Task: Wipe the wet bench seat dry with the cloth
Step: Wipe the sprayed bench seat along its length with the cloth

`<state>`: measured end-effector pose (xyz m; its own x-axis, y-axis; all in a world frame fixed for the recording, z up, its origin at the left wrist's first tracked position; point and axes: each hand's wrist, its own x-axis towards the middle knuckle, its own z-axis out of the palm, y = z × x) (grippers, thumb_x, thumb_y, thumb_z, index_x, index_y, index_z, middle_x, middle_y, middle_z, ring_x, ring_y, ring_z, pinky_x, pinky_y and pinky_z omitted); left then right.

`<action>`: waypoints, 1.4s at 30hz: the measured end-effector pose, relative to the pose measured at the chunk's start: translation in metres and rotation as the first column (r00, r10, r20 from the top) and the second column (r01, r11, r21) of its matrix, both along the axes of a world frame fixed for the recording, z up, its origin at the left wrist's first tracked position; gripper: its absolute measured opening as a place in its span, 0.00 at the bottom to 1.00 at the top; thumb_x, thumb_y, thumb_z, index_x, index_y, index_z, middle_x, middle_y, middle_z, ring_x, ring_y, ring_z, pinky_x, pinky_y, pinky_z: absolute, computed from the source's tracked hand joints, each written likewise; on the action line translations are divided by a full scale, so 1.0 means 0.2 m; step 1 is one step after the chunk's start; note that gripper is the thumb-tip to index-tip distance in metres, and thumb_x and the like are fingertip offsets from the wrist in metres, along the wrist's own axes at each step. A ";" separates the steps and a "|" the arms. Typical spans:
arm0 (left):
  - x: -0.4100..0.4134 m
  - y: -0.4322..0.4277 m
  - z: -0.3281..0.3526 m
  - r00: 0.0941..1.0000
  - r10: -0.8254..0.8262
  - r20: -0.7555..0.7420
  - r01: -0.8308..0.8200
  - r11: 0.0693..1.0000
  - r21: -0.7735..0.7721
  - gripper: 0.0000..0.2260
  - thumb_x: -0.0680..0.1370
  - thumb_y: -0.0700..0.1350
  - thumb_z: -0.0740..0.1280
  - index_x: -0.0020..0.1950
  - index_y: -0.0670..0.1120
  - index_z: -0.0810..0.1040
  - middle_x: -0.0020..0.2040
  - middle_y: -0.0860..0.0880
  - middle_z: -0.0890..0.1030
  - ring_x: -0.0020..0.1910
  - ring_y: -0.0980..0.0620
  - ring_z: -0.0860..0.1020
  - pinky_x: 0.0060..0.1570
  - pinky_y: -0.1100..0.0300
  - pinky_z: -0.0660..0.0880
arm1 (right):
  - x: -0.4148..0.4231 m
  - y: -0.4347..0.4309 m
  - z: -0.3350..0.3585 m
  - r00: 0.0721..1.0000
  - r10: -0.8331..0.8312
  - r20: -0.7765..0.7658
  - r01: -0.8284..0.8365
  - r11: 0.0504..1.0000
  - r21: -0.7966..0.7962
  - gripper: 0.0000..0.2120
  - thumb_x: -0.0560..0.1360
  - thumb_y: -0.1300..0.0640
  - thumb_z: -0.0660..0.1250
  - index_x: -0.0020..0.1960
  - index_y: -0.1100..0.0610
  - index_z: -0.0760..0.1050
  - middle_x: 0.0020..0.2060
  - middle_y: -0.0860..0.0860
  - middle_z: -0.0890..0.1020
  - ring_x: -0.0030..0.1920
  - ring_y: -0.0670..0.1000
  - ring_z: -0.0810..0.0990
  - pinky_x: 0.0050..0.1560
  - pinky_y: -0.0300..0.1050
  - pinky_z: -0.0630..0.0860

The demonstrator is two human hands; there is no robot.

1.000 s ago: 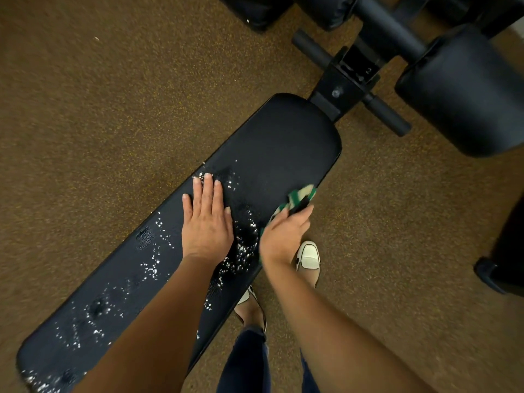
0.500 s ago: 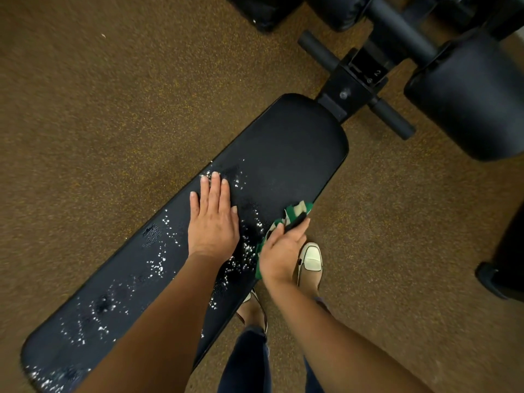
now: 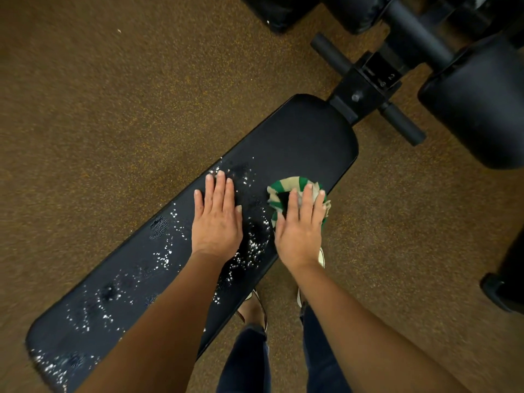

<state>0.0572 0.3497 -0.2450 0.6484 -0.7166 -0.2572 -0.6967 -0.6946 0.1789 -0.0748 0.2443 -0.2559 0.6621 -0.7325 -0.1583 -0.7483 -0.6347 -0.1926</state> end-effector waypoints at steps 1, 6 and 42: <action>0.00 0.01 0.00 1.000 0.007 0.002 -0.007 1.000 0.001 0.26 0.82 0.52 0.43 0.77 0.41 0.50 0.78 0.45 0.46 0.77 0.46 0.40 0.74 0.46 0.40 | 0.05 -0.04 0.00 0.999 -0.042 -0.008 0.042 0.999 -0.020 0.27 0.80 0.50 0.53 0.74 0.63 0.62 0.74 0.65 0.60 0.74 0.68 0.53 0.73 0.65 0.55; 0.00 0.06 -0.01 0.995 0.104 0.011 -0.103 0.995 -0.014 0.26 0.82 0.52 0.45 0.77 0.42 0.51 0.78 0.46 0.48 0.77 0.46 0.41 0.73 0.44 0.39 | 0.10 0.06 0.03 0.984 0.180 0.010 -0.180 0.983 -0.018 0.27 0.80 0.50 0.52 0.74 0.62 0.61 0.75 0.62 0.59 0.75 0.65 0.53 0.73 0.62 0.55; -0.03 0.14 -0.02 0.960 0.280 0.004 -0.278 0.957 -0.086 0.25 0.82 0.49 0.46 0.77 0.41 0.54 0.78 0.44 0.50 0.77 0.47 0.42 0.73 0.51 0.34 | 0.05 -0.18 0.06 0.658 0.747 -0.092 -0.751 0.661 -0.003 0.27 0.80 0.48 0.53 0.77 0.56 0.54 0.77 0.54 0.55 0.77 0.60 0.49 0.75 0.59 0.44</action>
<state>0.0510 0.3774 -0.2482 0.8290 -0.5253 -0.1918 -0.4807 -0.8447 0.2356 -0.0654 0.2079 -0.2446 0.9764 -0.0006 -0.2160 -0.0274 -0.9922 -0.1212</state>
